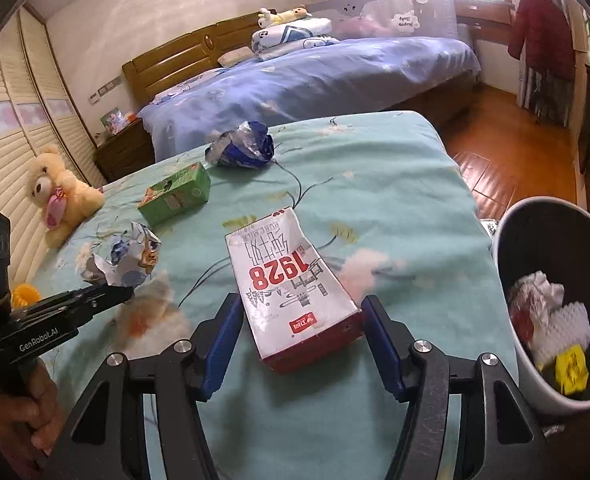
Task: Collect trash
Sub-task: 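Grasp the crumpled blue-white wrapper with the left tool while the right grasps the red-white carton, then carry the wrapper over the bin with left tool while right carries the carton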
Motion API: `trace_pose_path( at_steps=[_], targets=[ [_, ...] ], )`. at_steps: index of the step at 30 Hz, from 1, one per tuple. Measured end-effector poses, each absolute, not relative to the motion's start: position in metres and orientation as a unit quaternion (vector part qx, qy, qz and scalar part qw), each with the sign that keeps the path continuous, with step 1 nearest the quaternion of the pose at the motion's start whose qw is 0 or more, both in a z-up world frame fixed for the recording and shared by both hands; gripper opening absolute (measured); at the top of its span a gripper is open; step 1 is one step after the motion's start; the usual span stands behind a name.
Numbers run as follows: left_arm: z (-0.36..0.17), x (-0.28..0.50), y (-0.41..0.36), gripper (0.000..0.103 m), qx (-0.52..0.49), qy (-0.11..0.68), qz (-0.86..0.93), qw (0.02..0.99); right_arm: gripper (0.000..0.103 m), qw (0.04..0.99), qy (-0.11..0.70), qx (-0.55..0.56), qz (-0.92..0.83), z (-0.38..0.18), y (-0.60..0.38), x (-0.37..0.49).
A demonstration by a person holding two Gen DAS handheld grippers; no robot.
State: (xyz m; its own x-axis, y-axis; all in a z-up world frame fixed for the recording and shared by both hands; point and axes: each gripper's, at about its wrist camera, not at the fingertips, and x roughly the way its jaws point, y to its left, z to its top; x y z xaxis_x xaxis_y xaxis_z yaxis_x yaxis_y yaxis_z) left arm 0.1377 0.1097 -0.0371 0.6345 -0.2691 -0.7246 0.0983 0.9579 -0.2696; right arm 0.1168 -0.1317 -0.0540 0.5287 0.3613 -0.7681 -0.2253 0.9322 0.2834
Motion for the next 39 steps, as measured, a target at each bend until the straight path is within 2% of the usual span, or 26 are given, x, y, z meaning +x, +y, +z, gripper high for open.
trace_pose_path(
  at_steps=[2,4,6,8,9,14,24,39],
  targets=[
    [-0.036,0.132,0.109,0.019,-0.104,0.417,-0.101,0.897,0.066,0.872,0.457,0.055,0.167,-0.053,-0.128,0.12],
    [-0.034,0.126,0.107,0.019,-0.104,0.418,-0.1,0.897,0.074,0.872,0.458,0.035,0.171,-0.054,-0.125,0.124],
    [-0.031,0.12,0.105,0.019,-0.102,0.417,-0.099,0.898,0.075,0.868,0.463,0.022,0.177,-0.058,-0.122,0.129],
    [-0.027,0.113,0.101,0.019,-0.099,0.415,-0.097,0.899,0.071,0.864,0.469,0.022,0.183,-0.061,-0.122,0.13],
    [-0.025,0.109,0.099,0.019,-0.098,0.415,-0.097,0.899,0.061,0.863,0.469,0.027,0.186,-0.061,-0.124,0.129],
    [-0.013,0.095,0.085,0.019,-0.081,0.407,-0.098,0.904,0.057,0.871,0.456,0.062,0.175,-0.053,-0.139,0.109],
    [-0.011,0.081,0.041,0.019,-0.059,0.416,-0.138,0.897,0.056,0.887,0.428,0.103,0.14,-0.04,-0.169,0.071],
    [-0.021,0.12,-0.011,0.019,-0.047,0.423,-0.185,0.886,0.056,0.903,0.403,0.129,0.07,-0.027,-0.232,0.063]
  ],
)
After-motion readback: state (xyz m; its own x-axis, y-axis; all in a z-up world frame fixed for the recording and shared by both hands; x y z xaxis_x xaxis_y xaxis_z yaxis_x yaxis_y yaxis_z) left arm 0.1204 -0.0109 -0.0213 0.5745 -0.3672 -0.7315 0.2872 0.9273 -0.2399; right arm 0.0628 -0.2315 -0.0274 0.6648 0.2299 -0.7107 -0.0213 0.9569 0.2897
